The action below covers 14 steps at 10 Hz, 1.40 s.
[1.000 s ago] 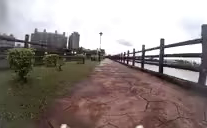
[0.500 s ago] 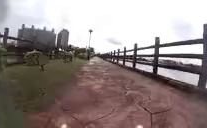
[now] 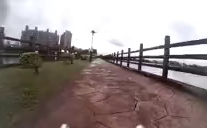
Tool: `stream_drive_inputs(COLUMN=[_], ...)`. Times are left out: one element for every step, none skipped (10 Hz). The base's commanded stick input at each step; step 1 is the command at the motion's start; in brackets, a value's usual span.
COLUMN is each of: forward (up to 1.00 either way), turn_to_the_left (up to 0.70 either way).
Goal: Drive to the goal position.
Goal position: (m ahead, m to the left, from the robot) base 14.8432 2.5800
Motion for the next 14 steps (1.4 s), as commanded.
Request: stream_drive_inputs(forward=[0.85,0.85,0.85,0.85,0.85,0.85,0.85,0.85,0.85,0.85,0.85,0.85,0.85,0.85], turn_to_the_left=[0.01,0.01,0.01,0.01,0.01,0.01,0.01,0.01,0.01,0.01,0.01,0.01,0.01,0.01])
